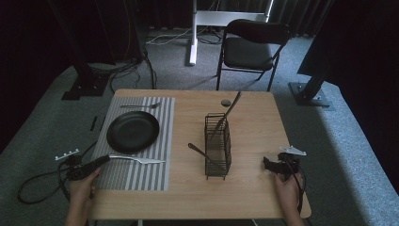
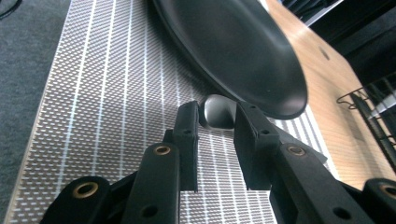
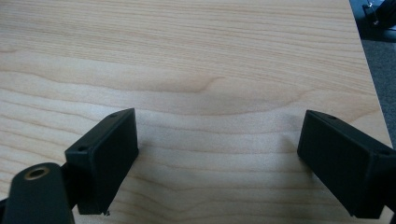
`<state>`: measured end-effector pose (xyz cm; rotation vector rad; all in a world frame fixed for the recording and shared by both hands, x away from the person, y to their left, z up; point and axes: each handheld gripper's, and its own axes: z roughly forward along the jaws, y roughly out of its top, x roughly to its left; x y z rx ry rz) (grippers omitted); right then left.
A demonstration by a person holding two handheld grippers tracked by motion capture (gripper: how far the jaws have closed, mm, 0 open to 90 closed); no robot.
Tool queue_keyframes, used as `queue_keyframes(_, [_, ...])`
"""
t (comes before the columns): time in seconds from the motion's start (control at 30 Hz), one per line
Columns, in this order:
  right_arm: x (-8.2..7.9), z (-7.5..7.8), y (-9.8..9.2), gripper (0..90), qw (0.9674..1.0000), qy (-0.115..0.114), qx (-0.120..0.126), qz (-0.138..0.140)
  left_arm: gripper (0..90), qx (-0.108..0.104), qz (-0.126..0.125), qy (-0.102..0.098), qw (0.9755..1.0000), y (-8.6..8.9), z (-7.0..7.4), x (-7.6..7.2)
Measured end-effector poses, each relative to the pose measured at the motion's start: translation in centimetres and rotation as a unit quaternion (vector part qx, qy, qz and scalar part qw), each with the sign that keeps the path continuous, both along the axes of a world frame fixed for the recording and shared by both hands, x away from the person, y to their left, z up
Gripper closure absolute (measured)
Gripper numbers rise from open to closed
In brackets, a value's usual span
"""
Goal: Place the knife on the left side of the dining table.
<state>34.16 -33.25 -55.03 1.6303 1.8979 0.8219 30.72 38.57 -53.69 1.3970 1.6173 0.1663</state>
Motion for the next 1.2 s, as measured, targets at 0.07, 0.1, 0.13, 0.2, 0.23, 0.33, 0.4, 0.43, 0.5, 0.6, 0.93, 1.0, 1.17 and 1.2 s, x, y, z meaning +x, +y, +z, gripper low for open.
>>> queue_keyframes(0.07, [0.0, 0.0, 0.0, 11.5, 1.0, 0.0, 0.0, 0.0, 71.2, -0.002, 0.002, 0.002, 1.0, 0.0, -0.2, 0.1])
queue_keyframes(0.1, [0.0, 0.0, 0.0, 11.5, 1.0, 0.0, 0.0, 0.0, 71.1, 0.0, 0.001, 0.005, 1.0, 0.1, -0.3, 0.3])
queue_keyframes(0.13, [0.0, 0.0, 0.0, 11.5, 1.0, 0.0, 0.0, 0.0, 70.9, 0.001, 0.002, 0.007, 1.0, 0.1, -0.4, 0.3])
queue_keyframes(0.2, [0.0, 0.0, 0.0, 11.5, 1.0, 0.0, 0.0, 0.0, 70.7, 0.0, 0.003, 0.01, 0.9999, 0.1, -0.6, 0.5])
queue_keyframes(0.23, [0.0, 0.0, 0.0, 11.5, 1.0, 0.0, 0.0, 0.0, 70.6, 0.002, 0.003, 0.011, 0.9999, 0.1, -0.7, 0.5])
queue_keyframes(0.33, [0.0, 0.0, 0.0, 11.5, 1.0, 0.0, 0.0, 0.0, 70.3, 0.015, 0.004, 0.019, 0.9997, 0.0, -1.0, 0.5])
queue_keyframes(0.4, [0.0, 0.0, 0.0, 11.5, 1.0, 0.0, 0.0, 0.0, 70.2, 0.03, 0.01, 0.02, 0.9993, 0.0, -1.1, 0.4])
queue_keyframes(0.43, [0.0, 0.0, 0.0, 11.5, 1.0, 0.0, 0.0, 0.0, 70.0, 0.029, 0.011, 0.017, 0.9994, 0.1, -1.0, 0.4])
queue_keyframes(0.5, [0.0, 0.0, 0.0, 11.5, 1.0, 0.0, 0.0, 0.0, 69.5, 0.029, 0.011, 0.017, 0.9994, 0.1, -1.0, 0.4])
queue_keyframes(0.6, [0.0, 0.0, 0.0, 11.5, 1.0, 0.0, 0.0, -0.001, 64.8, 0.056, 0.014, 0.019, 0.9982, -0.3, -0.6, 0.0])
queue_keyframes(0.93, [0.0, 0.0, 0.0, 11.5, 1.0, 0.0, 0.0, -0.001, 50.9, 0.141, 0.008, -0.02, 0.9897, -3.2, 0.4, -2.7])
queue_keyframes(1.0, [0.0, 0.0, 0.0, 11.5, 1.0, 0.0, 0.0, -0.001, 49.3, 0.156, 0.006, -0.023, 0.9875, -3.7, 0.5, -3.0])
queue_keyframes(1.17, [0.0, 0.0, 0.0, 11.5, 1.0, 0.0, 0.0, -0.001, 39.9, 0.187, 0.001, -0.026, 0.982, -4.9, 0.4, -3.7])
queue_keyframes(1.2, [0.0, 0.0, 0.0, 11.5, 1.0, 0.0, 0.0, -0.001, 39.6, 0.194, 0.001, -0.029, 0.9806, -5.1, 0.4, -3.9])
